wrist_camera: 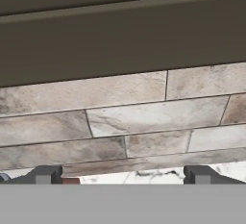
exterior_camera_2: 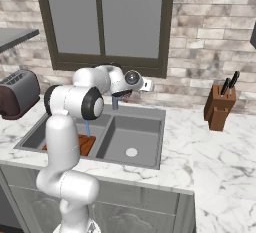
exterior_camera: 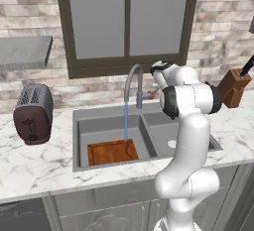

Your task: Turn on the sink faucet with hot water and rinse the cutting board for ten seconds, then turn off the faucet. Push the cutting board to reach the water if necessary.

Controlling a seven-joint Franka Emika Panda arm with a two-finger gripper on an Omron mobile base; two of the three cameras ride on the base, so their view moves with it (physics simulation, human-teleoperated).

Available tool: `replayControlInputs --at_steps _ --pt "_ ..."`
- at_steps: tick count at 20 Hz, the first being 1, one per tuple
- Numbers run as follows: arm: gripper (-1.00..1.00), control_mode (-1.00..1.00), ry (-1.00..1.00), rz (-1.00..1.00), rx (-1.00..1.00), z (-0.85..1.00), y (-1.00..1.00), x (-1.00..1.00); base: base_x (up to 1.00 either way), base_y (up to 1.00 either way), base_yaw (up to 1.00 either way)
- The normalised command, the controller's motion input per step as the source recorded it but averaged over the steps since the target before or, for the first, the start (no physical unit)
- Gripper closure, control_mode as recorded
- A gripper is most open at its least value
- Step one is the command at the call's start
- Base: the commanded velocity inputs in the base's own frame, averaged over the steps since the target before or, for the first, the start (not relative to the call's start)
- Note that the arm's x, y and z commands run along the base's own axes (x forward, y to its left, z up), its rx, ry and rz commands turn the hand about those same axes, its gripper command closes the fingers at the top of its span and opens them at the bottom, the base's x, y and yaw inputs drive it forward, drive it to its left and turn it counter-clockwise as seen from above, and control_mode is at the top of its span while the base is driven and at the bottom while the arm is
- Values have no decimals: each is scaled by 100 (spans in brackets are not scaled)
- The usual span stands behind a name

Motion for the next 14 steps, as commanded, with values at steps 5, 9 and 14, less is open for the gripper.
replayControlInputs --at_steps 5,9,14 --pt "-100 -100 0 0 0 0 0 0 0 0 0" --pt "-100 -100 0 0 0 0 0 0 0 0 0" --pt "-100 -100 0 0 0 0 0 0 0 0 0"
